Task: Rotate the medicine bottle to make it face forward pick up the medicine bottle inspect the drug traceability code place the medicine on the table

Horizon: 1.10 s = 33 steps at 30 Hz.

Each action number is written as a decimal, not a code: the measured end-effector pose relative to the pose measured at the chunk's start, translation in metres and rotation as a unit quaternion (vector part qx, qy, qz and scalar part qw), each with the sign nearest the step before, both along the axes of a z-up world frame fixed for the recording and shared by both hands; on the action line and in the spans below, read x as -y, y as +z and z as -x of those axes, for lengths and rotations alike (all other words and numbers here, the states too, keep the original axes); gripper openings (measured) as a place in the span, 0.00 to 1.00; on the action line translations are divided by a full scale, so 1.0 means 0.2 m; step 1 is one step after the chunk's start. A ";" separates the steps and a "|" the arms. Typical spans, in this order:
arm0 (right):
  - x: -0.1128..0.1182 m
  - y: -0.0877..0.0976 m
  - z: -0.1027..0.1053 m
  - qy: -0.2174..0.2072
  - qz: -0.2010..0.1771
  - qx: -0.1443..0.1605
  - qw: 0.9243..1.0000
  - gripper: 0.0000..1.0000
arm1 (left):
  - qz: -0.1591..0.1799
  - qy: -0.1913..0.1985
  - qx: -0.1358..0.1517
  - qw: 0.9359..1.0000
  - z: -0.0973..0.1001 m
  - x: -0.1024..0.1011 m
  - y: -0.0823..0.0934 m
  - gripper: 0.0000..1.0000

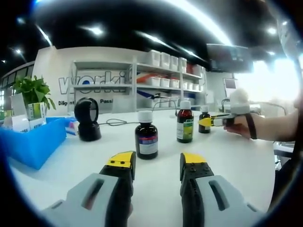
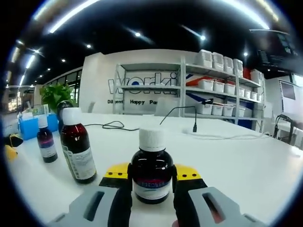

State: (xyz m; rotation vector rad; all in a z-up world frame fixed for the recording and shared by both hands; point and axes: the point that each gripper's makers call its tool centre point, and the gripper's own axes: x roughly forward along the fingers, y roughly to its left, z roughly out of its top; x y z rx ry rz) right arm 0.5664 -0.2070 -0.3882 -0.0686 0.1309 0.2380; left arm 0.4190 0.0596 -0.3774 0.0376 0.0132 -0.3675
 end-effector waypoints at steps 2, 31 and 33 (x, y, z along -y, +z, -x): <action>0.00 0.00 0.00 0.024 0.002 0.001 1.000 0.29 | -0.001 0.000 0.000 1.000 0.00 0.00 0.00 0.28; -0.08 0.04 0.04 0.192 -0.005 0.002 0.981 0.28 | -0.005 0.005 -0.003 1.000 -0.01 0.00 -0.01 0.28; -0.08 0.06 0.04 0.202 -0.028 -0.003 0.979 0.28 | -0.005 0.006 -0.003 1.000 -0.01 0.00 -0.01 0.28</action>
